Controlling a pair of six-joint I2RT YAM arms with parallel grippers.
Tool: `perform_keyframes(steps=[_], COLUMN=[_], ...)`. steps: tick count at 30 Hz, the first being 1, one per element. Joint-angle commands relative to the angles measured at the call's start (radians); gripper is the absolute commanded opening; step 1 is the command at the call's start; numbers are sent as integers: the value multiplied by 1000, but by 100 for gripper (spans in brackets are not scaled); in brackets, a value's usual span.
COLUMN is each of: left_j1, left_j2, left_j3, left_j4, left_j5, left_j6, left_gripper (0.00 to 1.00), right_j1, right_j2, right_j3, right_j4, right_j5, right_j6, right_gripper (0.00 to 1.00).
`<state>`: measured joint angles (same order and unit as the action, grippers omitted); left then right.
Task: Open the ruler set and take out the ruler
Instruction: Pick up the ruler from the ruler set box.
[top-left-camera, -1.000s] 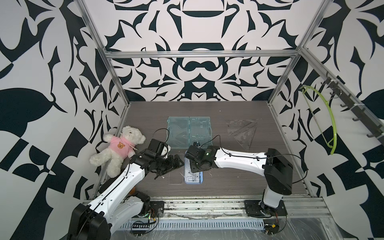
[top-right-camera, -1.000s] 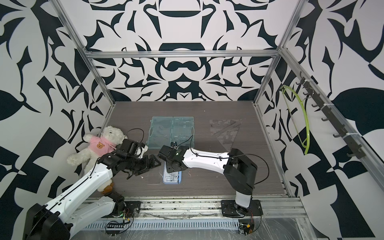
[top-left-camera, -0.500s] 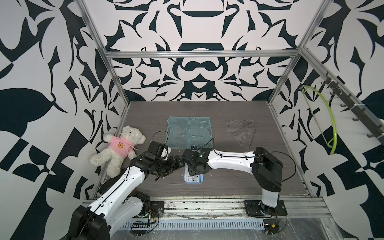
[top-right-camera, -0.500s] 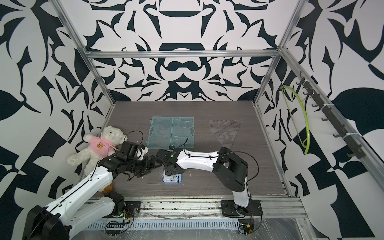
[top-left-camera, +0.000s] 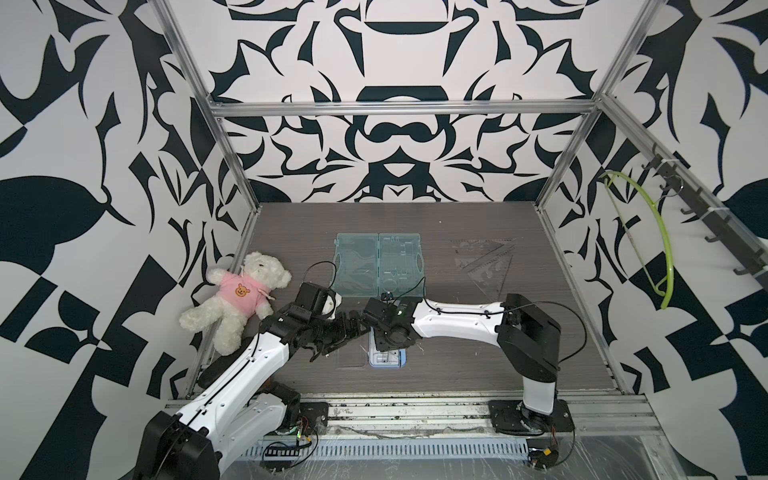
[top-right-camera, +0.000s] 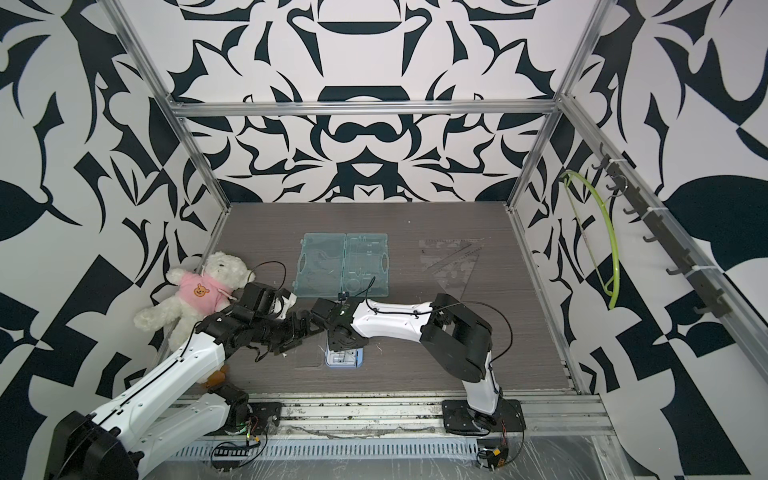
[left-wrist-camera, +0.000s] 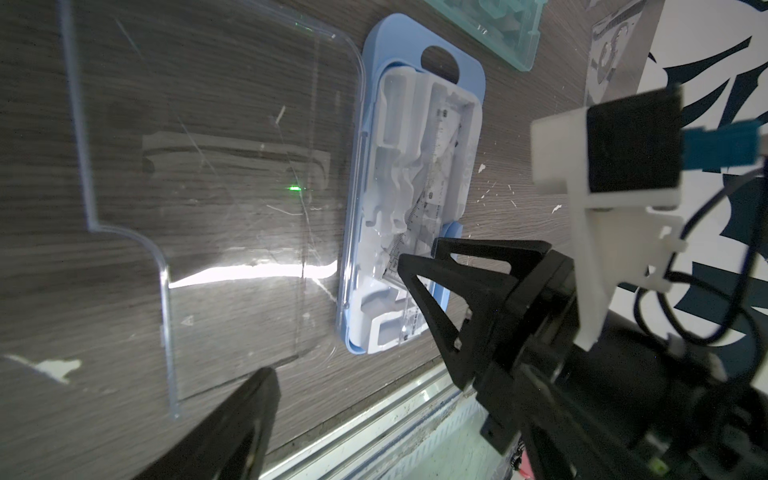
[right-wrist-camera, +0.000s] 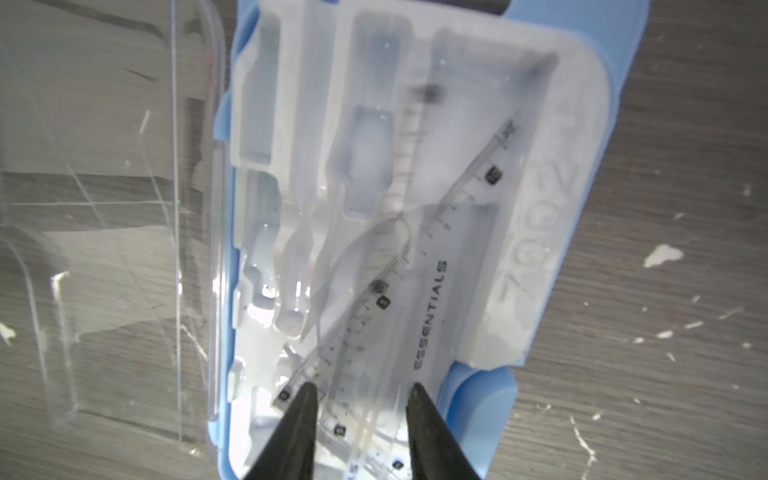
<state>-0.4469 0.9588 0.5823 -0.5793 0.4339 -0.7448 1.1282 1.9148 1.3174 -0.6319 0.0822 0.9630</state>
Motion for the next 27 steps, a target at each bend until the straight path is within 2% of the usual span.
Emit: perform_keyframes(steps=[1,8,27], left_j1=[4,4,2], left_j2=[3,10,-7], left_j3=[-8,-3,35], left_j4=[8,9,0], left_j5=[-6,-8,-51], left_j6=[-1,-1,27], left_gripper=[92,93,93], right_j1=[5,5,-11], right_j2=[-2,-16,-149], right_j3=[23,31,-2], right_j4=[0,-8,-37], right_j5=[2,16,86], right_j6=[6,6,-2], right_gripper=[30,23,23])
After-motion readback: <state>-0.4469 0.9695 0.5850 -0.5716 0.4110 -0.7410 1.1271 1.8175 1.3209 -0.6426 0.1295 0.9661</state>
